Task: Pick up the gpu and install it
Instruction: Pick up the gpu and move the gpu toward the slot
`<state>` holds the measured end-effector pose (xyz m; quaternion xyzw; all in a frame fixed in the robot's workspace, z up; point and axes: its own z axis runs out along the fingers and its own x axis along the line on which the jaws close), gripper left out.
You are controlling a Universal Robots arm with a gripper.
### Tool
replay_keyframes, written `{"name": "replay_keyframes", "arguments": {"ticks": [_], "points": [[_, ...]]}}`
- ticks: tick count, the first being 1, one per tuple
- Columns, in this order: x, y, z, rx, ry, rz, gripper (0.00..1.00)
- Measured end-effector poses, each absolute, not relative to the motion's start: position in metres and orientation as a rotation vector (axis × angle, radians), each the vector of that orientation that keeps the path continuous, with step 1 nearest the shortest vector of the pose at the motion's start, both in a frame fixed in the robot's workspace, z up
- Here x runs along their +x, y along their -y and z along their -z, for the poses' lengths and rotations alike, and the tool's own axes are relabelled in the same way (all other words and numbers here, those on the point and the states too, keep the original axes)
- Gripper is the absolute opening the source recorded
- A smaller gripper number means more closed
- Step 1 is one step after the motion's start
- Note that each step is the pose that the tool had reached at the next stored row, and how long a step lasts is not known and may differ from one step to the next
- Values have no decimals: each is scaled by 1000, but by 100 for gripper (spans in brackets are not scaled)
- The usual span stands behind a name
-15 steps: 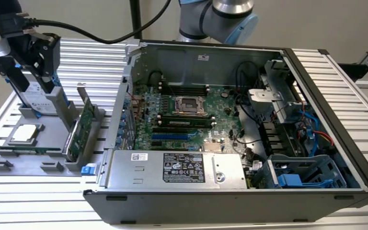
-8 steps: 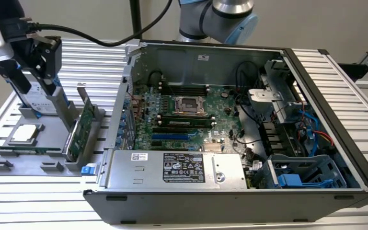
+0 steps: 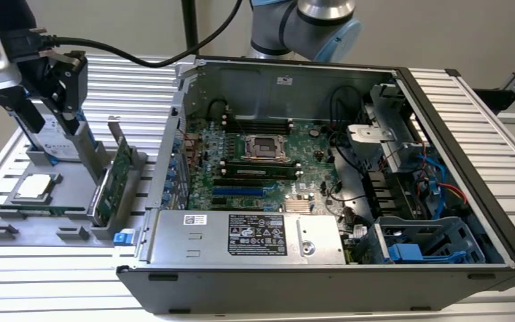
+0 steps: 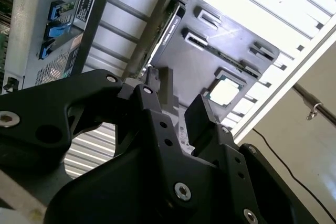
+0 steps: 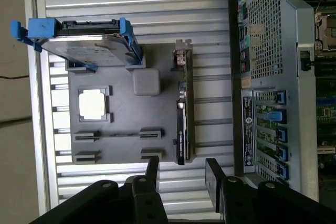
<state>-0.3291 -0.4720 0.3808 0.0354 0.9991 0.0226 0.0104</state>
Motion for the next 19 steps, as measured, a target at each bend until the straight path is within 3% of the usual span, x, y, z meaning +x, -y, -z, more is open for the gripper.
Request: {"name": "replay_keyframes", "arguments": {"ticks": [19], "points": [[-329, 472, -373, 111, -3118, -68, 100]]}}
